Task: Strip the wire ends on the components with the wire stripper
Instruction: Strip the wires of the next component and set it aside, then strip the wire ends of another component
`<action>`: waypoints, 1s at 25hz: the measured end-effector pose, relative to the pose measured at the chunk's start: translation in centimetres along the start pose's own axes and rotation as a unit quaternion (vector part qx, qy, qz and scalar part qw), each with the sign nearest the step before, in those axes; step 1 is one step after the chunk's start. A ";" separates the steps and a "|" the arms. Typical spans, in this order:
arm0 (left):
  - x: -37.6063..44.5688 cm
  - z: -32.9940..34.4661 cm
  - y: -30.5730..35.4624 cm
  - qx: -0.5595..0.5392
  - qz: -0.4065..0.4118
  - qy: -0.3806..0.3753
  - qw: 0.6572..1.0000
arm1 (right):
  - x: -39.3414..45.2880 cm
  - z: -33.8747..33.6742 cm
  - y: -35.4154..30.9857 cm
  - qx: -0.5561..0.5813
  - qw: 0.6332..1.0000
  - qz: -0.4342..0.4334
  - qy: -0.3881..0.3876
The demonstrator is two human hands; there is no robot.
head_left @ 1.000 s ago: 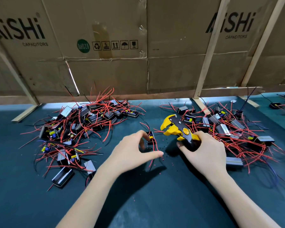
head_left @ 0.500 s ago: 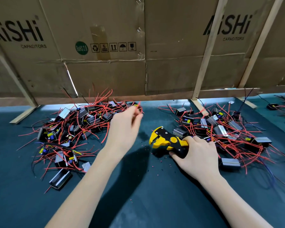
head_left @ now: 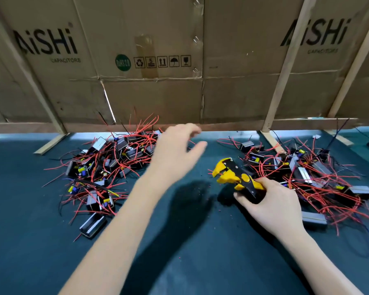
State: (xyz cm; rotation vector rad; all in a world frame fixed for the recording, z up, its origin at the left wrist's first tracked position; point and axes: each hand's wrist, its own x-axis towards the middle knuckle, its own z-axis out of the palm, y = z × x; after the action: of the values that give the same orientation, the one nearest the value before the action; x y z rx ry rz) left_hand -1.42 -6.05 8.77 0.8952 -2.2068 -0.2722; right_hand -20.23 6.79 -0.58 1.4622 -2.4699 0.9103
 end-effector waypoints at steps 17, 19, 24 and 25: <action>-5.0 -1.2 -9.4 0.086 -0.223 0.020 0.971 | -0.4 -0.2 -1.3 0.499 0.855 0.072 -0.125; -5.0 -1.9 -9.0 0.069 -0.159 0.111 0.979 | -0.4 -0.1 -1.0 0.496 0.849 0.064 -0.171; -5.1 -3.0 -7.7 -0.061 -0.139 0.263 0.953 | -0.6 0.0 -1.1 0.514 0.832 0.095 -0.184; -5.0 -3.1 -7.5 -0.124 -0.153 0.271 0.942 | -0.5 0.0 -1.2 0.520 0.828 0.111 -0.177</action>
State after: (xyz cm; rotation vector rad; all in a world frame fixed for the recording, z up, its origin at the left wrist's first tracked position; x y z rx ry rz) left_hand 7.04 -7.98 4.98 1.0241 -1.4902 -0.3883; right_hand -18.96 6.74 -0.26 1.6783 -2.4755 2.5233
